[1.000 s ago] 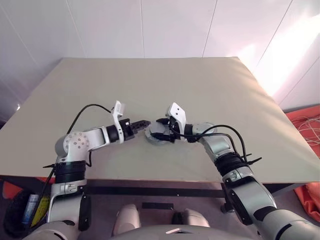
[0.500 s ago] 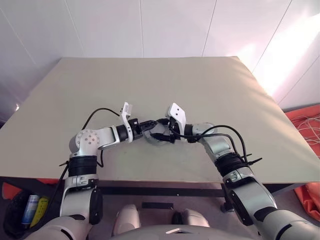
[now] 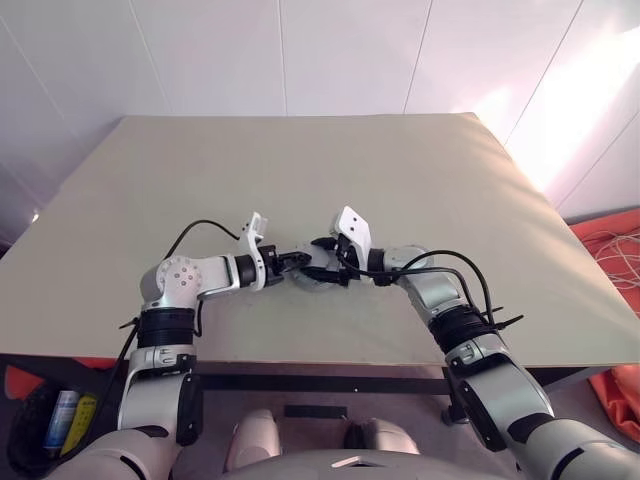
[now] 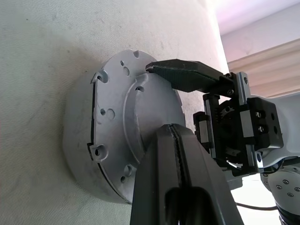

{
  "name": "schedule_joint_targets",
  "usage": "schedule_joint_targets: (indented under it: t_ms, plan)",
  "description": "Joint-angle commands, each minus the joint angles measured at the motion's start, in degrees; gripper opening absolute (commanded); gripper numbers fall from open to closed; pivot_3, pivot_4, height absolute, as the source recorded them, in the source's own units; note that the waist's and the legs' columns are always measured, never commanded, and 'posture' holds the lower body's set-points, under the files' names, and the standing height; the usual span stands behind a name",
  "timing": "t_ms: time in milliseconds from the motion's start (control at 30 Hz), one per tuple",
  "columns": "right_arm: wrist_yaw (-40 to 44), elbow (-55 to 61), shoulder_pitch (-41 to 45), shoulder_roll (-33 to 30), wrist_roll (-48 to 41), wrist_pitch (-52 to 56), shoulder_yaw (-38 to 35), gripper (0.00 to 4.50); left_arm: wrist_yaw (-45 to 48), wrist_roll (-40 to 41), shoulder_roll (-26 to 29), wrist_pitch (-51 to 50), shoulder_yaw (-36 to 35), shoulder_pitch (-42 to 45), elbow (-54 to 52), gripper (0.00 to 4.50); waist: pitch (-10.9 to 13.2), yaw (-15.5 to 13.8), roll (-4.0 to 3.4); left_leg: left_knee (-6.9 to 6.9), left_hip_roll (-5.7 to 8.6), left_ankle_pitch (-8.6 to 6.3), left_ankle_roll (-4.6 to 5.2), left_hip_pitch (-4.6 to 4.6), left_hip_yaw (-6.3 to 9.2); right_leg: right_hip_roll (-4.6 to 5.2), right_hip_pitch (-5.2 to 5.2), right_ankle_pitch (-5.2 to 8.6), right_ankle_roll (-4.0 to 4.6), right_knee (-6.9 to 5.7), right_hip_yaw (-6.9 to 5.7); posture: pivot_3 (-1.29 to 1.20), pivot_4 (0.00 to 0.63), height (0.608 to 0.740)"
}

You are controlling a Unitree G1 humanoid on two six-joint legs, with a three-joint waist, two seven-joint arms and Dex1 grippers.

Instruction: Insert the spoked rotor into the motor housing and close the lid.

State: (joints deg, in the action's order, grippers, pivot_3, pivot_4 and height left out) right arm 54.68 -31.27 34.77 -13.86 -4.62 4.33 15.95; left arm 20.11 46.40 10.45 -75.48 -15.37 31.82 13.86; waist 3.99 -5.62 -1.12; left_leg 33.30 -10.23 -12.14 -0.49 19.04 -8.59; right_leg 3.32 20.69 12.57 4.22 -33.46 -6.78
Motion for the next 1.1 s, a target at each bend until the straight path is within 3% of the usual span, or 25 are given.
schedule_joint_targets:
  t_ms: [33, 167, 300, 333, 467, 1100]
  plan:
    - [-1.2, -1.1, -0.8, -1.7, 1.8, 4.4, -0.1, 3.11, -1.5, -1.4, 0.7, -0.5, -0.6, 0.3, 0.8, 0.00, 0.0, 0.0, 0.00, -0.01, 0.00, 0.01, -0.01, 0.00, 0.00, 0.00, 0.00, 0.00, 0.00, 0.00, 0.00, 0.00, 0.000, 0.740]
    - [0.9, 2.1, -1.0, -2.4, 0.7, 6.4, -0.3, 3.11, -1.7, -1.4, 0.7, -0.8, -0.9, 0.3, 0.7, 0.00, 0.0, -0.1, 0.00, -0.04, 0.00, 0.01, -0.01, 0.00, 0.00, 0.00, 0.01, 0.00, 0.00, 0.07, 0.00, 0.00, 0.000, 0.740]
    - [-0.2, 4.3, -1.5, -3.0, 2.2, 5.0, 0.2, 4.40, -2.3, -1.8, 0.7, -0.1, -1.8, 0.5, 1.5, 0.00, 0.0, -0.1, 0.03, -0.06, 0.01, 0.00, 0.02, 0.05, 0.01, 0.00, 0.05, 0.02, -0.03, 0.18, 0.00, 0.00, 0.000, 0.740]
    - [-1.8, 4.5, -1.4, -3.1, 3.2, 4.3, 0.3, 4.45, -2.3, -1.9, 0.8, 0.1, -2.1, 0.6, 1.8, 0.00, 0.0, -0.1, 0.04, -0.07, 0.01, -0.01, 0.04, 0.06, 0.00, 0.00, 0.05, 0.02, -0.04, 0.19, 0.00, 0.00, 0.000, 0.740]
    - [-2.1, 5.7, -1.4, -3.7, 4.5, 3.7, 1.7, 4.45, -2.0, -1.9, 1.1, 0.1, -2.7, 1.0, 2.5, 0.00, 0.0, 0.0, 0.03, -0.28, -0.01, 0.03, -0.02, 0.09, -0.02, -0.03, 0.06, 0.02, -0.04, 0.17, -0.02, 0.00, 0.000, 0.740]
    - [-0.2, 20.1, 0.8, -2.2, -10.8, 15.8, -8.6, 4.45, 2.0, -1.5, 1.7, -2.2, -1.4, 2.7, 3.9, 0.00, 0.0, -0.2, 0.04, -0.28, 0.01, 0.05, 0.31, 0.66, -0.01, 0.00, 0.63, -0.19, 0.39, 0.10, -0.03, 0.00, 0.000, 0.740]
